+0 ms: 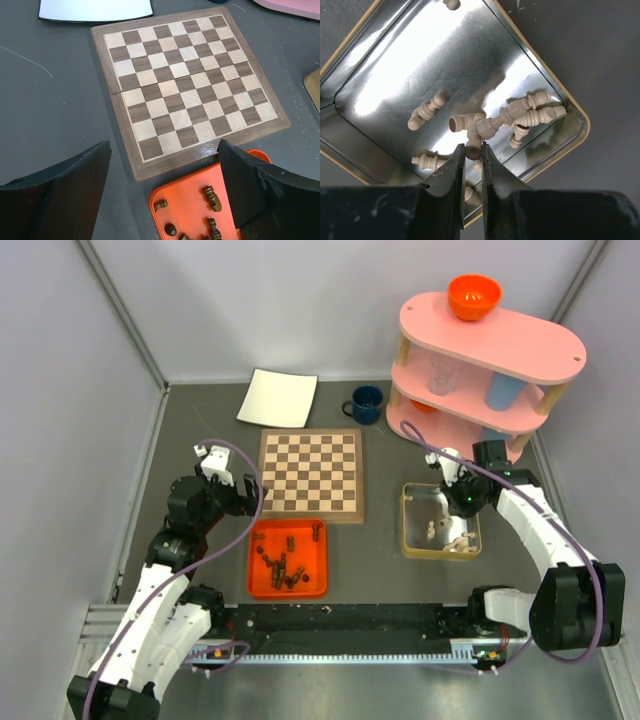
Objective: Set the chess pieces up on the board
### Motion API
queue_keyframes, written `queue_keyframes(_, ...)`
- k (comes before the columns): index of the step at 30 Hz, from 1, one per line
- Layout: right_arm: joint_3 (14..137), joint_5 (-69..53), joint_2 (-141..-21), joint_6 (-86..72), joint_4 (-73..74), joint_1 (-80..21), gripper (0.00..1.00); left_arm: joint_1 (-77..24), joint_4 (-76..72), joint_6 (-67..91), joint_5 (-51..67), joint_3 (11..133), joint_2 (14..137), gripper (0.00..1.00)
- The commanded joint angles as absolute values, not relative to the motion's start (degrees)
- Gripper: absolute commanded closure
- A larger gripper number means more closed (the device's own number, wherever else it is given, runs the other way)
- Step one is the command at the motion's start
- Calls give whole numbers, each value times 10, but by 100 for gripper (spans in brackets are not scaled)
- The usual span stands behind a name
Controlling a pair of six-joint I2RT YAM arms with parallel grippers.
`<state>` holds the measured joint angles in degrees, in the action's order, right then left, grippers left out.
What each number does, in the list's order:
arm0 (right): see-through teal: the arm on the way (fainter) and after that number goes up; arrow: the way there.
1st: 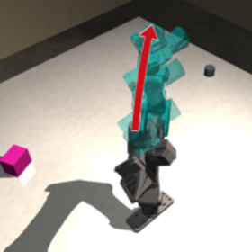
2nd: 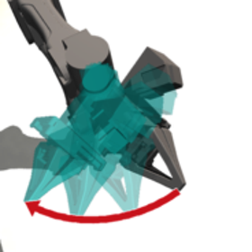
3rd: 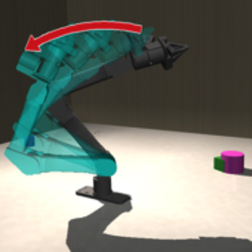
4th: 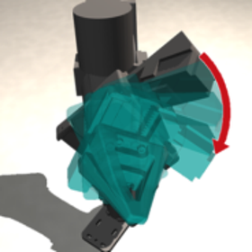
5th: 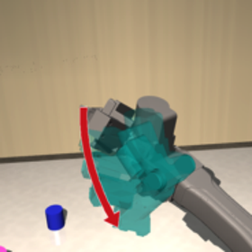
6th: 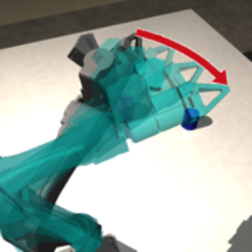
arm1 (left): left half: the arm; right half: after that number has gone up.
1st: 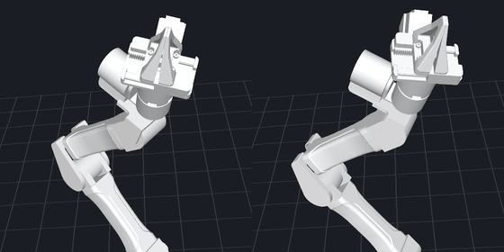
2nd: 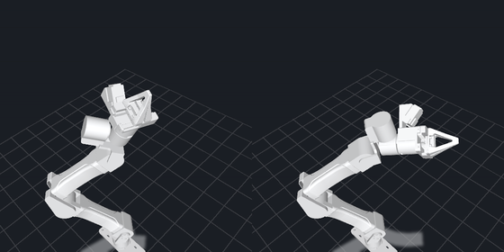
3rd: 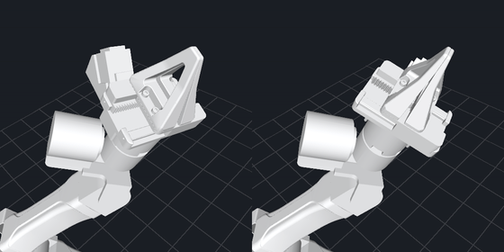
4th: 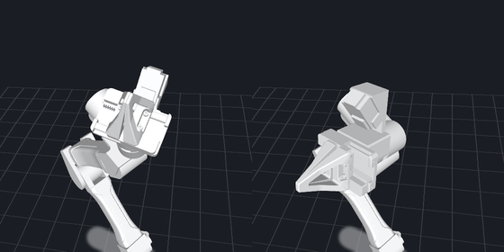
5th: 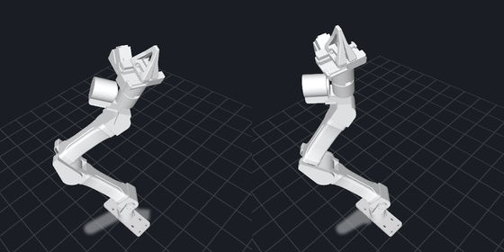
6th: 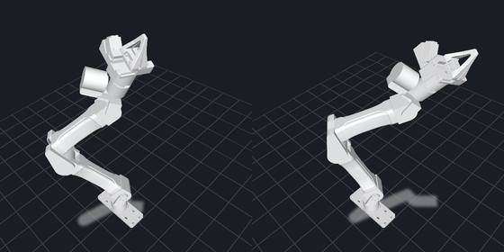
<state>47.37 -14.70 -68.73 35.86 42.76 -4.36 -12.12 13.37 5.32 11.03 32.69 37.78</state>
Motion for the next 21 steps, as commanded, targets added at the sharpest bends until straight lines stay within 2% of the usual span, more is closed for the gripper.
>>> queue_keyframes(1, 512, -171, -664, 368, 438, -48, 99, -123, 117, 44, 106, 345, 377, 7)
queue_keyframes(13, 552, -350, -660, 394, 504, -49, 99, -123, 117, 43, 120, 345, 382, 7)
queue_keyframes(18, 517, -289, -708, 440, 502, -49, 97, -123, 115, 43, 131, 345, 384, 8)
queue_keyframes(21, 504, -295, -729, 439, 487, -49, 95, -123, 112, 41, 138, 345, 386, 8)
